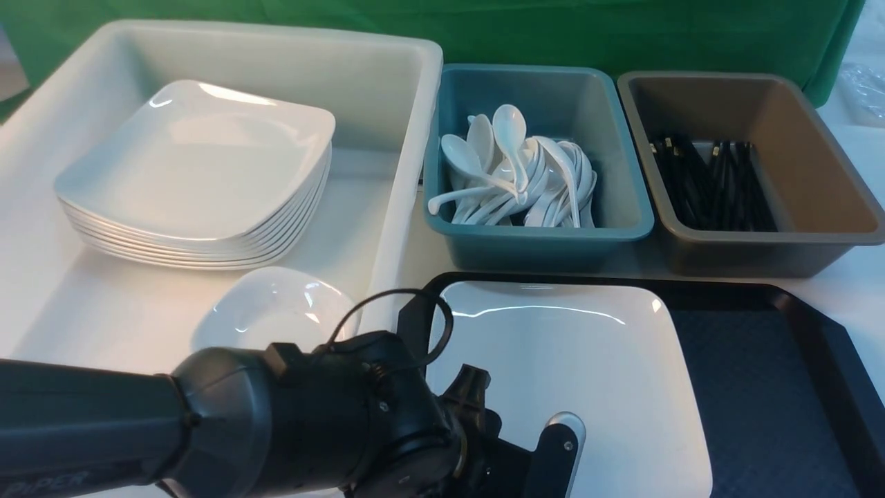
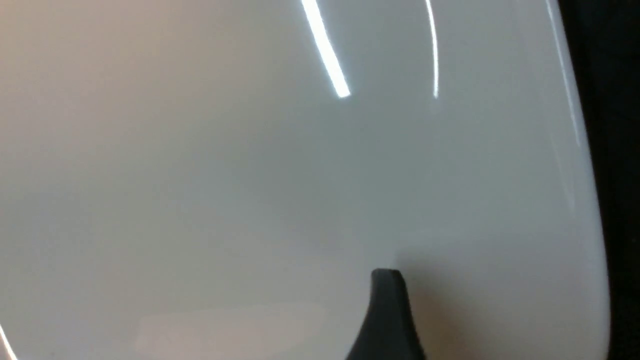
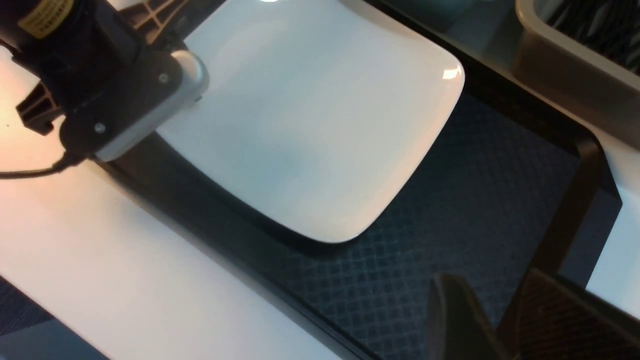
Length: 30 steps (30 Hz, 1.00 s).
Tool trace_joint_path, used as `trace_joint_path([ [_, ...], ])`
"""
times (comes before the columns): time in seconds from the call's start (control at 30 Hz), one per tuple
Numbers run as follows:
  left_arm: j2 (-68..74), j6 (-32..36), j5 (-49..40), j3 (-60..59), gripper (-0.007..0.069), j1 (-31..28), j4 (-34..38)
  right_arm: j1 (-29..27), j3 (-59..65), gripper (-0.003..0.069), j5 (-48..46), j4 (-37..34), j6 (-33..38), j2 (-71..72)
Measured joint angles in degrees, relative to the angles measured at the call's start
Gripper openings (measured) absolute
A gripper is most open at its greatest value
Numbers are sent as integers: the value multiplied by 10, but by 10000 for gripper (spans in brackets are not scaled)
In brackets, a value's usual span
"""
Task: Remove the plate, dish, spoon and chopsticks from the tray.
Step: Use the left arm to grab a plate from the dinner plate
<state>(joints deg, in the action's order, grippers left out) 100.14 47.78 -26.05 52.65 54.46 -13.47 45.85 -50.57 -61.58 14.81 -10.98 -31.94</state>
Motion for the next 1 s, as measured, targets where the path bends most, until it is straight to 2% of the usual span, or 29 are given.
trace_joint_path([
  [0.1,1,-14,3,0,411,0,-1,0,0,235,0,0,0,0],
  [0.17,2,-43,4,0,350,0,-3,0,0,235,0,0,0,0],
  [0.23,4,-60,5,0,251,0,-6,0,0,235,1,0,0,0],
  [0.33,4,-61,22,1,187,4,-15,0,0,235,2,0,0,0],
  [0.53,-19,-67,2,1,179,34,10,0,-1,235,4,2,0,0],
  [0.8,-150,-94,-58,11,33,111,29,0,-59,235,16,12,-2,1],
  [1.0,-231,-105,-93,27,27,125,44,0,-93,235,30,46,-17,1],
])
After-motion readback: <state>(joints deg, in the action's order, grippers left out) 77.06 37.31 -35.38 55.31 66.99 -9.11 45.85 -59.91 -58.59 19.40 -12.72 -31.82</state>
